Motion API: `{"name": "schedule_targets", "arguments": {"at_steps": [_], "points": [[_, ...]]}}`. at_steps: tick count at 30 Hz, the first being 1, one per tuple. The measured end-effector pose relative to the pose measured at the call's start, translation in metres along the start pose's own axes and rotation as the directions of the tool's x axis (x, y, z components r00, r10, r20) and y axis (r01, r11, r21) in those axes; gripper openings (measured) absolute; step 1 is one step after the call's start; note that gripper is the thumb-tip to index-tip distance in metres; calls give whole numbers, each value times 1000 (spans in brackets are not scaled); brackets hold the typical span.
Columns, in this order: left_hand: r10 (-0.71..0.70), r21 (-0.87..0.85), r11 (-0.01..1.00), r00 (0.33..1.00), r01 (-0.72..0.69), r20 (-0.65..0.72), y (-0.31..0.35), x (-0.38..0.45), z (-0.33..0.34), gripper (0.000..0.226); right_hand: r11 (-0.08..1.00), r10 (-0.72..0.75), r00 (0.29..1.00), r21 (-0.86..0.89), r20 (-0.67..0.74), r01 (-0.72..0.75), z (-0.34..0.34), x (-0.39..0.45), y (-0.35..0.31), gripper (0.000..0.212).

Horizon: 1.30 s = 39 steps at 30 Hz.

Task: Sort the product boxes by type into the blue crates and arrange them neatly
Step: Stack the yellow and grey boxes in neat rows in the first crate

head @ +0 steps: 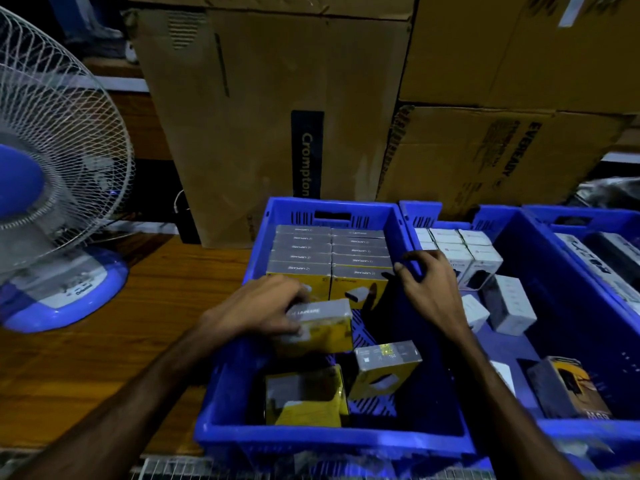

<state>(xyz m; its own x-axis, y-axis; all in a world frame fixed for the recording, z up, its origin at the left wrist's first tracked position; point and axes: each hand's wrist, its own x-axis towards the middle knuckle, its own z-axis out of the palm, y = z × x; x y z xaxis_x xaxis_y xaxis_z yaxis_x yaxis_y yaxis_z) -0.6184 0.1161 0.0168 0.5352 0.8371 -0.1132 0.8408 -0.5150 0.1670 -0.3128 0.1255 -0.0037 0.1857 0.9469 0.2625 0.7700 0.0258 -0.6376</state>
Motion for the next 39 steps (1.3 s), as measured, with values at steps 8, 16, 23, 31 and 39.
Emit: {"name": "schedule_targets", "arguments": {"at_steps": [8, 16, 23, 31, 39], "points": [[219, -78, 948, 810, -309, -544, 13, 16, -33, 39, 975, -98, 995, 199, 12, 94, -3, -4, -7, 53], [322, 49, 911, 633, -409, -704, 40, 43, -33, 21, 912, -178, 970, 398, 164, 100, -6, -3, -6, 70], [151, -133, 875, 521, -466, -840, 75, 67, -24, 27, 671, -32, 990, 737, 140, -83, -12, 3, 3, 33], [-536, -967, -174, 842, -186, -65, 129, 72, -4, 18, 728, 40, 995, 680, 87, -89, -3, 14, 14, 35], [-482, -956, 141, 825, -258, -294, 128, 69, -7, 19, 808, -32, 996, 589, 87, -26, 0, 9, 16, 38]]}}
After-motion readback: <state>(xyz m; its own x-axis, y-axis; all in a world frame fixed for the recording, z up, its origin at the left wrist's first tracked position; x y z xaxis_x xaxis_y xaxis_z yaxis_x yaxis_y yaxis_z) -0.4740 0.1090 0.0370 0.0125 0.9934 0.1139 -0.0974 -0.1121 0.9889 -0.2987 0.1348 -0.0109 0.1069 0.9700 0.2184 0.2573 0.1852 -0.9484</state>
